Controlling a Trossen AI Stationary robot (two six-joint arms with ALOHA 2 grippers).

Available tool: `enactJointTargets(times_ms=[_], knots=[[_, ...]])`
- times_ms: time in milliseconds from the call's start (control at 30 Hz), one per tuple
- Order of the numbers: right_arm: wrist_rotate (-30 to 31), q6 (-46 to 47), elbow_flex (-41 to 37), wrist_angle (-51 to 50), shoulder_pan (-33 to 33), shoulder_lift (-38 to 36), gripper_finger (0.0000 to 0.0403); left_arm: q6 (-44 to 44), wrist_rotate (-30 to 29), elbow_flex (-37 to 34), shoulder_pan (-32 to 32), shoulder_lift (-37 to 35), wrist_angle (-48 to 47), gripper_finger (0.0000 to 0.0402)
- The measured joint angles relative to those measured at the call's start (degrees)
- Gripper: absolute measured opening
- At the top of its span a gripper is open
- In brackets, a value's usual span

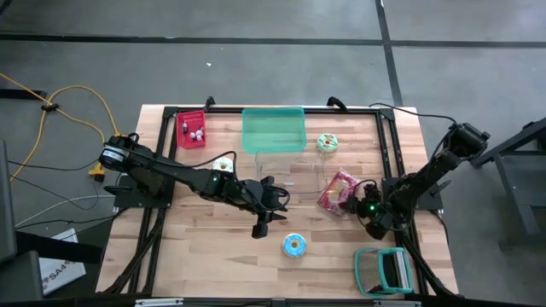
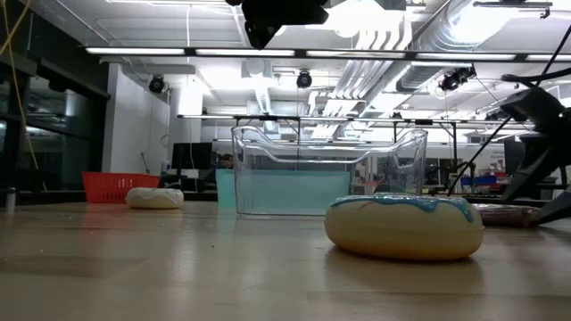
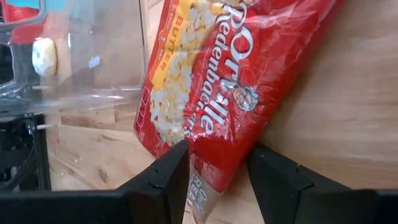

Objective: Pick & Place Food Item
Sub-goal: Put the popcorn bag into the blue bin

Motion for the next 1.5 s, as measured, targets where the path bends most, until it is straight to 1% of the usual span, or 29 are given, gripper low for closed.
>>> enactJointTargets(times_ms=[233, 333, 433, 700, 867, 1367, 1500], knots=[[0.2, -1.54, 0.0, 0.0, -1.89, 0.02, 0.0148, 0.0, 0.0, 0.0, 0.0, 0.0, 0.0, 0.0105], [1.34, -2.98, 0.0, 0.12, -2.51, 0.1, 0.0149, 0.0, 0.02, 0.0, 0.0, 0.0, 0.0, 0.0105], [2.96, -3.3, -0.04, 0.02, -2.56, 0.13, 0.0149, 0.0, 0.0, 0.0, 0.02, 0.0, 0.0, 0.0105], [3.25, -3.5, -0.1, 0.82, -2.53, 0.13, 0.0149, 0.01, 0.0, 0.0, 0.02, 0.0, 0.0, 0.0105], [7.06, -3.49, -0.3, 1.74, -2.52, 0.2, 0.0149, 0.0, 0.0, 0.0, 0.02, 0.0, 0.0, 0.0105], [7.08, -6.79, -0.3, 6.07, -2.51, 0.17, 0.0149, 0.0, 0.0, 0.0, 0.02, 0.0, 0.0, 0.0105], [8.7, -7.1, -0.27, 6.32, -2.51, 0.15, 0.0146, 0.0, 0.0, 0.0, 0.0, 0.0, 0.0, 0.0105]])
